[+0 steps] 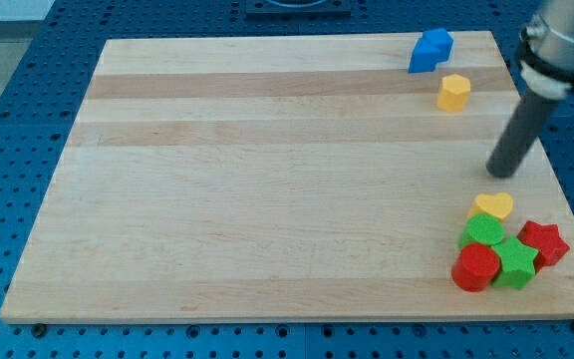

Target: Move the yellow hexagon towards the group of blocks

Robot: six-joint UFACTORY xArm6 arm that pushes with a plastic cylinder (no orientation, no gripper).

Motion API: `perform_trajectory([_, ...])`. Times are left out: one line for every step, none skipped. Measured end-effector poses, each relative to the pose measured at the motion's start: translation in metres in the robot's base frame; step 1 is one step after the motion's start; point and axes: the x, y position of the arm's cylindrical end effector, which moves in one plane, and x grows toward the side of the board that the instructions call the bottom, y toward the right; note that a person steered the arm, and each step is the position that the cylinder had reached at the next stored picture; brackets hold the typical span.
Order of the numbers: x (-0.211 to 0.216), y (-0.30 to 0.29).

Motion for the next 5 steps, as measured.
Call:
perform_trajectory([-0.078,0.001])
perform_trajectory([-0.154,0.001])
perform_trajectory([-0.165,-0.020])
perform_trajectory([-0.141,-0.051])
perform_trajectory([-0.119,-0.063])
